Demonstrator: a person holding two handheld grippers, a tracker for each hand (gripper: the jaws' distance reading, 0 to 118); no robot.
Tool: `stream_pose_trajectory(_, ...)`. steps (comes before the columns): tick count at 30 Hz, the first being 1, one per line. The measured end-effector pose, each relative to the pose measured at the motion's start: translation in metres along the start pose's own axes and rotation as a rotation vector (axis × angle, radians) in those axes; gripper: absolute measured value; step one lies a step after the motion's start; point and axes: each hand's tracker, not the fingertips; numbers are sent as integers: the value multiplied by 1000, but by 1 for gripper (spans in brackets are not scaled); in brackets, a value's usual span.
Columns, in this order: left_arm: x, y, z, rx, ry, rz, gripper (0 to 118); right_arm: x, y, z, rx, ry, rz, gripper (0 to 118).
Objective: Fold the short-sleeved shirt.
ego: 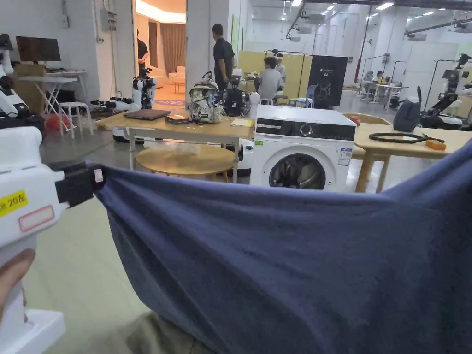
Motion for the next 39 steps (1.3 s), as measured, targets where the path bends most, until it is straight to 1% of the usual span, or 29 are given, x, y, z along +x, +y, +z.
stream_pose_trajectory(1,2,15,-12,2,0,-2,1,-12,15,3,40,-24,31,0)
stream_pose_trajectory(2,-5,26,-31,7,6,-14,1,-17,31,-2,44,-64,60,0)
stream_pose_trajectory(4,-3,56,-50,18,12,-30,1,-26,59,-15,50,-64,93,0)
stream_pose_trajectory(5,-1,69,-55,24,27,-52,1,-21,75,-36,56,-83,119,0)
stream_pose_trajectory(6,1,82,-61,32,47,-84,1,-26,87,-45,58,-109,130,0)
stream_pose_trajectory(8,4,105,-74,34,66,-94,1,-37,109,-63,71,-147,197,0)
stream_pose_trajectory(9,5,117,-80,37,68,-88,1,-37,118,-74,72,-179,194,0)
stream_pose_trajectory(11,2,135,-90,44,94,-92,1,-41,135,-91,67,-156,156,0)
stream_pose_trajectory(12,2,140,-94,52,108,-93,1,-44,142,-99,70,-161,145,0)
stream_pose_trajectory(13,1,147,-100,55,119,-91,1,-55,141,-92,75,-171,141,0)
stream_pose_trajectory(15,1,154,-107,52,128,-88,1,-60,151,-107,78,-191,138,0)
stream_pose_trajectory(16,1,156,-111,52,137,-88,1,-61,156,-113,76,-192,128,0)
stream_pose_trajectory(17,0,158,-114,50,142,-90,1,-52,169,-136,71,-183,118,0)
stream_pose_trajectory(19,8,154,-114,55,154,-106,1,-55,173,-148,73,-175,112,0)
stream_pose_trajectory(21,6,150,-120,55,162,-109,1,-58,172,-159,73,-176,126,0)
stream_pose_trajectory(24,-3,135,-133,47,167,-81,1,-57,155,-172,59,-125,89,0)
stream_pose_trajectory(25,-5,126,-137,33,169,-74,1,-60,140,-167,51,-124,88,0)
stream_pose_trajectory(28,-16,92,-148,-4,163,-68,1,-56,107,-174,19,-103,86,0)
stream_pose_trajectory(29,-19,78,-149,-18,160,-58,1,-64,90,-159,8,-81,74,0)
stream_pose_trajectory(32,-31,44,-150,-44,143,-27,1,-61,63,-148,0,-44,65,0)
stream_pose_trajectory(33,-32,37,-149,-51,143,-29,1,-51,64,-152,-12,-33,63,0)
stream_pose_trajectory(35,-33,24,-141,-80,135,-25,1,-47,56,-141,-22,-32,67,0)
stream_pose_trajectory(36,-34,19,-137,-93,132,-19,1,-44,50,-133,-19,-29,59,0)
stream_pose_trajectory(38,-38,13,-120,-96,119,-10,1,-41,39,-114,-22,7,38,0)
stream_pose_trajectory(39,-39,9,-111,-92,113,0,1,-39,33,-104,-13,6,32,0)
